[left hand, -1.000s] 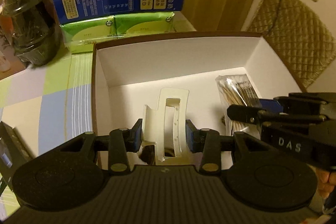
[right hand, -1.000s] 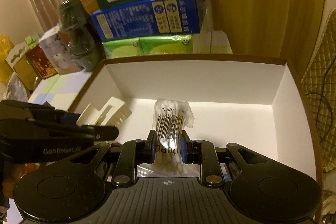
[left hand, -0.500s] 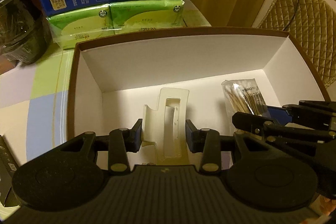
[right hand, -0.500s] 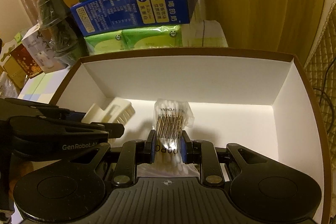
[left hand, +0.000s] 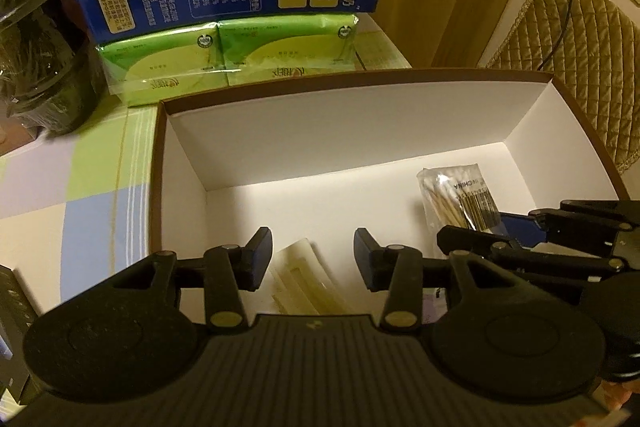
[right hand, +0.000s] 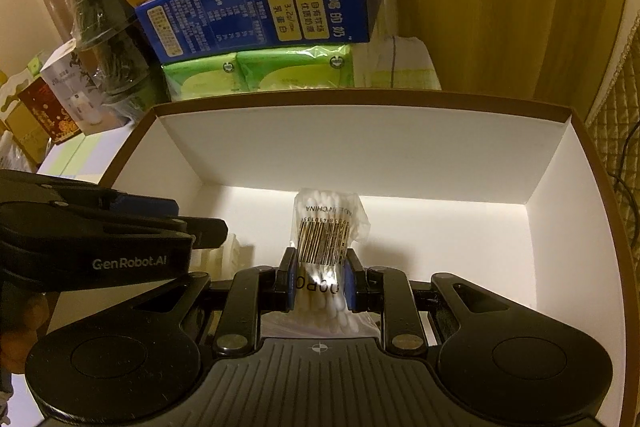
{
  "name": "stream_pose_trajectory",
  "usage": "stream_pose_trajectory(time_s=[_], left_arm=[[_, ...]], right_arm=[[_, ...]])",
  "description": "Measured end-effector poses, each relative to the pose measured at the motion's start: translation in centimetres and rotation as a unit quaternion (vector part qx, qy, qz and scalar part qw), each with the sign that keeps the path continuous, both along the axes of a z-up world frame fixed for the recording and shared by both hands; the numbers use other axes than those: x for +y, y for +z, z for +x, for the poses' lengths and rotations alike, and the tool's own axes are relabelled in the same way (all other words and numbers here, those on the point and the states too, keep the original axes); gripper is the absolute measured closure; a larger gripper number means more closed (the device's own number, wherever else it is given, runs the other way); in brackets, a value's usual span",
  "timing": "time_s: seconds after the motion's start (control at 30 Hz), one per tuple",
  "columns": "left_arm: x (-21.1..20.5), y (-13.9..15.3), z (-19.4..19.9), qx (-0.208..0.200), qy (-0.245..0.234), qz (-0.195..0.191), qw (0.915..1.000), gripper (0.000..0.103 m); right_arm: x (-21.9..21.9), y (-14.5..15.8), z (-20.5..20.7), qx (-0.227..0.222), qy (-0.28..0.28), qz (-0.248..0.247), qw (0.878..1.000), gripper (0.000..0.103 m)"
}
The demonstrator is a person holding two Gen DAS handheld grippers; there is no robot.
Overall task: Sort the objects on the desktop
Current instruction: 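Open the left tool to drop the claw clip while the right tool releases the swabs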
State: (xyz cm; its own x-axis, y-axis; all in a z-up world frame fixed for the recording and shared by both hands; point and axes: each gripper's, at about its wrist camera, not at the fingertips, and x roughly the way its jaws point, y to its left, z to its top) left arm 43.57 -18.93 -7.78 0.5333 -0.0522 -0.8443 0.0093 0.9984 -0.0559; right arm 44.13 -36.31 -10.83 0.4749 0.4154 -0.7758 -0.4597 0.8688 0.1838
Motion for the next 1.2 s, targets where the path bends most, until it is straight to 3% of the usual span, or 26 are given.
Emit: stream_pose_trajectory(time_s=[0.2, 0.27, 0.33, 0.43, 0.63, 0.83, 1.2], left_arm=[[0.4, 0.6, -0.3, -0.007, 0.004, 0.0, 1.0, 0.061], [0.5, 0.8, -0.4, -0.009, 0.004, 0.0, 1.0, 0.058], [0.6, 1.1, -0.6, -0.013, 0.004, 0.001, 0.9999, 0.054], [0.9, 1.5, -1.0, -0.02, 0.01, 0.007, 0.9997, 0.049], [1.8, 2.9, -2.4, -0.037, 0.011, -0.01, 0.9992, 0.038], [2.0, 4.4, -4.4, -0.052, 0.014, -0.011, 0.9985, 0.023], [2.5, 7.1, -9.2, -0.079, 0.023, 0.001, 0.9966, 0.016]], right_arm=[[0.1, 0.4, -0.1, -0.017, -0.003, -0.001, 1.0, 0.083], [0.0, 0.6, -0.1, -0.024, 0.001, 0.0, 1.0, 0.078], [-0.2, 0.9, -0.3, -0.032, -0.003, 0.007, 0.999, 0.042], [-0.8, 1.5, -0.7, -0.061, -0.015, 0.012, 0.998, 0.03], [-2.3, 2.6, -1.7, -0.067, -0.014, 0.02, 0.997, 0.006], [-3.6, 3.6, -3.2, -0.067, -0.018, 0.029, 0.997, 0.002], [-5.2, 5.7, -6.9, -0.069, -0.033, 0.044, 0.996, 0.002]])
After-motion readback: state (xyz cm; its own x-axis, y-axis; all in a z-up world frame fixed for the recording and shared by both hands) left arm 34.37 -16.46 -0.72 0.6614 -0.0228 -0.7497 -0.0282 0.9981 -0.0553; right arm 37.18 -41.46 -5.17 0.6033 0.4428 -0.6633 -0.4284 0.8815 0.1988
